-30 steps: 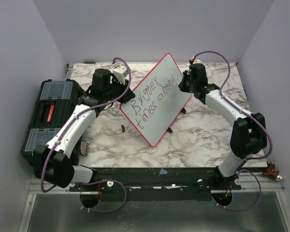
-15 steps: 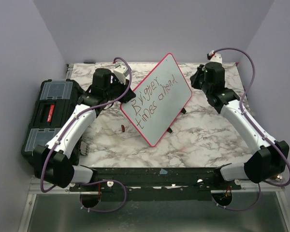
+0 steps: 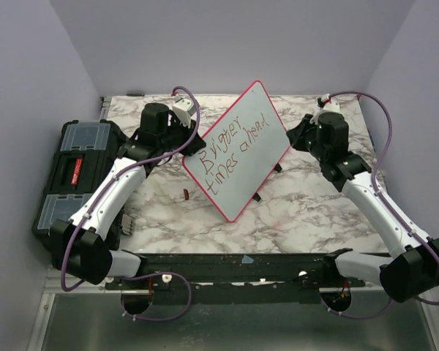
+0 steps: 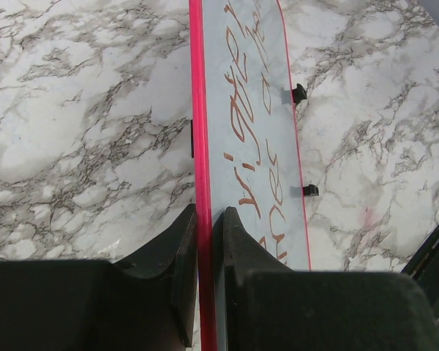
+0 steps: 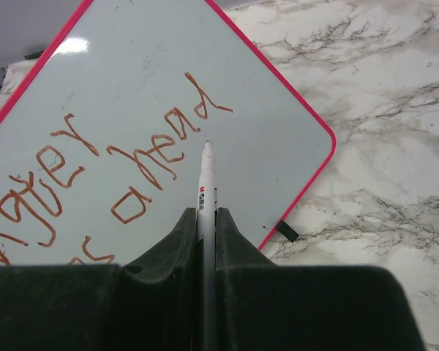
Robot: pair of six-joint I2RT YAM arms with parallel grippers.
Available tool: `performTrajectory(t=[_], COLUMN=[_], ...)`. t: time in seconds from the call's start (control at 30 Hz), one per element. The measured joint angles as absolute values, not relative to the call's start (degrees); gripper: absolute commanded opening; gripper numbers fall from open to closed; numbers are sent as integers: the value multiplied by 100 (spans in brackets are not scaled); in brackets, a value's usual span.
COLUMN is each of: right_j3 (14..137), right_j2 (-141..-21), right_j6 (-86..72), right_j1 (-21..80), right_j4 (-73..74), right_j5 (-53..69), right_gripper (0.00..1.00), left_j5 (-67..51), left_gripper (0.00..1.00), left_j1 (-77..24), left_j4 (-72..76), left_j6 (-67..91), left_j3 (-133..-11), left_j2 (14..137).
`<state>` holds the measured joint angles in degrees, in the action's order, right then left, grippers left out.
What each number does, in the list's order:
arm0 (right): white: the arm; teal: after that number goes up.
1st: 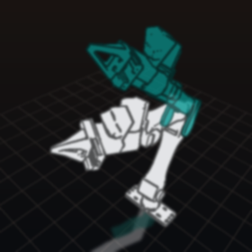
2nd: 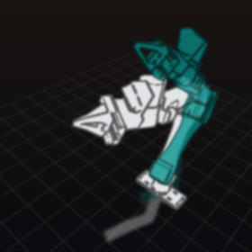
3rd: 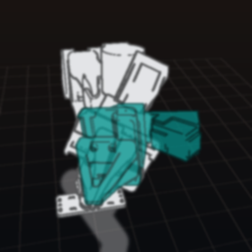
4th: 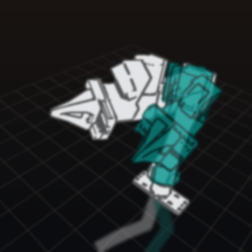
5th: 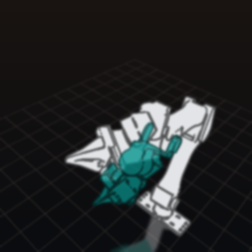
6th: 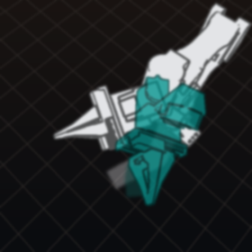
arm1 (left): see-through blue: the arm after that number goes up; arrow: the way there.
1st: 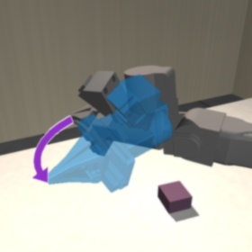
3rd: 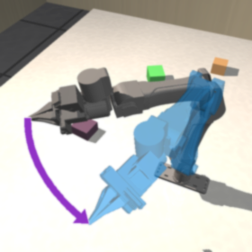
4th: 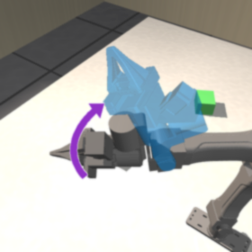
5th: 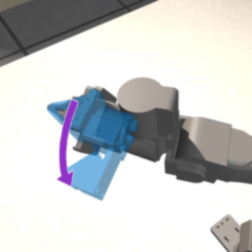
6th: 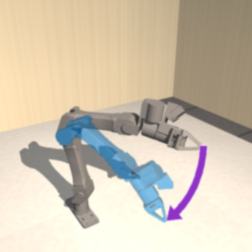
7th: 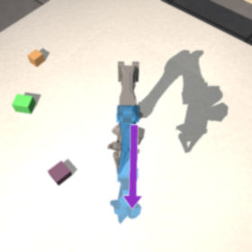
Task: Write a sentence on the whiteboard
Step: Write on the whiteboard at the whiteboard stand, then put down the whiteboard on the whiteboard stand.
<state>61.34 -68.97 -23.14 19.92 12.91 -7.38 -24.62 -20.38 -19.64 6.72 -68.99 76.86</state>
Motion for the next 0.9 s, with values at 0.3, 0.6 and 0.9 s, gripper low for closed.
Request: performTrajectory(t=[0.3, 0.6, 0.9], right_j3=[5922, 5850, 5839], right_j2=[-6650, -6584, -6587], right_j6=[-2377, -2399, -2399], right_j1=[1992, 1992, 1992], right_j4=[1155, 1050, 1026], right_j5=[-545, -499, -499], right_gripper=[1, 0, 1], left_j5=[-2493, -2436, -2307], left_gripper=[0, 9, 21], left_j1=[-2045, -2051, -2078], left_j4=[-1977, -1922, -1802], left_j6=[683, 703, 690], left_j3=[-6976, -6969, -6901], left_j2=[7789, 7806, 7808])
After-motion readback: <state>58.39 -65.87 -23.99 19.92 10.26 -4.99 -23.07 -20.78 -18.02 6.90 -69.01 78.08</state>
